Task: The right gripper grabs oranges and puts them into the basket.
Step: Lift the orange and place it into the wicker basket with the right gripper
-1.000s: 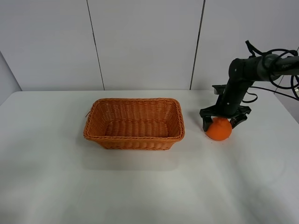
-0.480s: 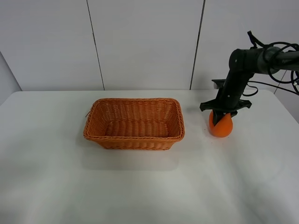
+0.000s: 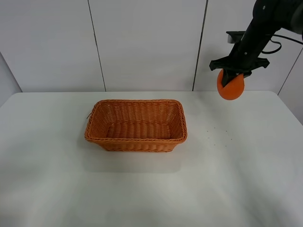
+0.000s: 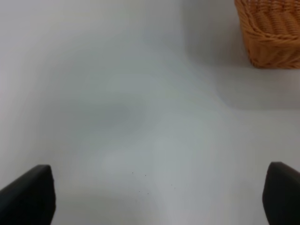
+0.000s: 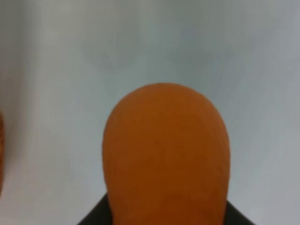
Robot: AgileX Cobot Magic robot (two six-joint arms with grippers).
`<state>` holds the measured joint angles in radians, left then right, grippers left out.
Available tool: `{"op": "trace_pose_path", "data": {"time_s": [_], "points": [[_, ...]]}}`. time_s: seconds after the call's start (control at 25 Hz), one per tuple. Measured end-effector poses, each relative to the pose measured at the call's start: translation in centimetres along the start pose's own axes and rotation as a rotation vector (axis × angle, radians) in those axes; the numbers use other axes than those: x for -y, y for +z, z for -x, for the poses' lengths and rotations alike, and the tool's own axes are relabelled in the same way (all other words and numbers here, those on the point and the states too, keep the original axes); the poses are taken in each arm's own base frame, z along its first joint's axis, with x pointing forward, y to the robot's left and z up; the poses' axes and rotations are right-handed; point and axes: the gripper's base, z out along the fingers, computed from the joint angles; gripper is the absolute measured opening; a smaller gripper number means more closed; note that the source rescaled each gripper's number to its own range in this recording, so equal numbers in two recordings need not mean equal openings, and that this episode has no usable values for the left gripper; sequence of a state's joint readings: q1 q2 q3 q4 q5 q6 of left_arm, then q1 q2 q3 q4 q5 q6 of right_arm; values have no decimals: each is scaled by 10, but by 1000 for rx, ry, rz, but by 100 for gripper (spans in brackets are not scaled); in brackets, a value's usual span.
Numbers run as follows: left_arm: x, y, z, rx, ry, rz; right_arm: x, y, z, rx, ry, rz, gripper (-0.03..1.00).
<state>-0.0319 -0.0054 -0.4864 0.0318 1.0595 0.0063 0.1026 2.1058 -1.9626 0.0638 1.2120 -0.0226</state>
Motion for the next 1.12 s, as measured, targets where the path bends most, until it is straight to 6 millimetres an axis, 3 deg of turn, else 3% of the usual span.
{"op": "trace_pose_path", "data": {"time_s": [0.12, 0.24, 0.32, 0.64, 0.72, 0.88, 1.12], "points": [[0, 0, 0, 0, 0, 0, -5, -13, -1, 20, -13, 1, 0], [0, 0, 0, 0, 0, 0, -27, -23, -2, 39, -62, 11, 0], [0, 0, 0, 0, 0, 0, -52, -28, -5, 48, -113, 28, 0], [0, 0, 0, 0, 0, 0, -182, -25, -35, 60, -369, 136, 0], [0, 0, 0, 0, 0, 0, -210, -14, -42, 85, -409, 159, 0], [0, 0, 0, 0, 0, 0, -244, 24, -49, 112, -451, 169, 0], [0, 0, 0, 0, 0, 0, -253, 92, -52, 80, -454, 155, 0]]}}
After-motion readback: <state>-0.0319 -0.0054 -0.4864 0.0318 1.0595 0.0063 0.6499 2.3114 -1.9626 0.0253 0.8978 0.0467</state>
